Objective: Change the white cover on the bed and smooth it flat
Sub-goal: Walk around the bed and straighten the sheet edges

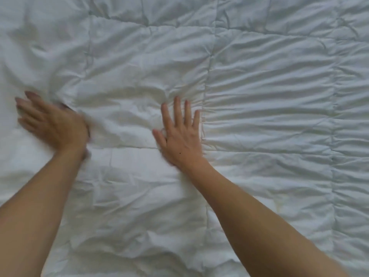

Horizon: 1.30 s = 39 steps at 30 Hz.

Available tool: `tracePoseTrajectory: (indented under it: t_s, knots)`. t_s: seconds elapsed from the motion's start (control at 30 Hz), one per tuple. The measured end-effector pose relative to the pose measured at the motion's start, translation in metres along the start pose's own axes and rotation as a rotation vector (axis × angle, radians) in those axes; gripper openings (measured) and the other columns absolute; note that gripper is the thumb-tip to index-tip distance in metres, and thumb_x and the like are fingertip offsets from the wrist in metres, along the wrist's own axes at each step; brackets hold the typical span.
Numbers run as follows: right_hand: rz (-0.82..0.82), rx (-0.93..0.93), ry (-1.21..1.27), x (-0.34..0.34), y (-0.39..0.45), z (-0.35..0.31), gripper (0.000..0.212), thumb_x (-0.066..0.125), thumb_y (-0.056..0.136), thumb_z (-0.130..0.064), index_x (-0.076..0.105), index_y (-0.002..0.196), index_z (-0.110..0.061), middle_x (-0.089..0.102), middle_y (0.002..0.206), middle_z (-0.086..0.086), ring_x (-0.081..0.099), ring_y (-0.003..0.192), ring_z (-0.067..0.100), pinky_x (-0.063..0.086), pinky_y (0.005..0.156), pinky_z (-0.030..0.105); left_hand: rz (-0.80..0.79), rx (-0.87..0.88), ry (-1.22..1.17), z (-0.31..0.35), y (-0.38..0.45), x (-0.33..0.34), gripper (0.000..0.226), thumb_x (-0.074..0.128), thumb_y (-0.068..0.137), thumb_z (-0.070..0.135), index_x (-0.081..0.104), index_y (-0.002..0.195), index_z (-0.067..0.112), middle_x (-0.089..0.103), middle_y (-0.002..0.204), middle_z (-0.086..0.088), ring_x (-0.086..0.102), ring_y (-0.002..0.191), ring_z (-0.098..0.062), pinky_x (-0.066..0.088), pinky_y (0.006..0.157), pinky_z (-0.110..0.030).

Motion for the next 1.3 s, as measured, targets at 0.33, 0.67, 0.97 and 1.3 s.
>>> tracePoseTrajectory:
  t_s: [0.33,0.67,0.97,1.3]
  knots:
    - [0.077,-0.247,-0.035,-0.007,-0.016,0.046,0.061,0.032,0.095,-0.052,0.035,0.149,-0.022,0.027,0.157,0.010,0.022,0.145,0.030,0.008,0.117,0.048,-0.167,0.752,0.047,0.069,-0.088,-0.008,0.058,0.031,0.098,0.041,0.032,0.150,0.017,0.022,0.158,-0.017,0.021,0.145,-0.035,0.010,0.118,-0.044]
    - [0.007,0.291,-0.026,-0.032,-0.062,0.161,0.064,0.021,0.100,-0.051,0.005,0.155,-0.023,-0.002,0.162,0.009,-0.003,0.149,0.024,-0.003,0.120,0.044,-0.217,0.478,0.132,-0.044,-0.065,-0.034,0.061,0.026,0.099,0.042,0.027,0.148,0.006,0.016,0.157,-0.024,0.015,0.145,-0.039,0.009,0.118,-0.055]
    - [-0.035,0.101,0.121,0.027,-0.181,0.050,0.069,0.022,0.094,-0.052,0.018,0.153,-0.016,0.013,0.160,0.015,0.009,0.148,0.030,0.000,0.118,0.045,-0.373,0.516,0.015,-0.042,-0.286,-0.068,0.062,0.026,0.099,0.040,0.036,0.145,0.000,0.029,0.152,-0.027,0.029,0.140,-0.041,0.017,0.114,-0.053]
    - [-0.571,-0.059,0.014,-0.007,-0.348,0.055,0.063,0.022,0.101,-0.047,0.005,0.155,-0.018,-0.007,0.161,0.012,-0.005,0.149,0.026,0.001,0.120,0.046,-0.934,0.595,0.365,-0.068,-0.377,-0.145,0.065,0.035,0.100,0.044,0.015,0.153,0.012,0.009,0.157,-0.025,0.014,0.145,-0.037,0.019,0.114,-0.051]
Point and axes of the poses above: each hand's wrist, its own y-axis towards the middle knuckle, its own x-axis out of the palm, z = x × y, the point moved 3 cm from there along y, towards the middle knuckle
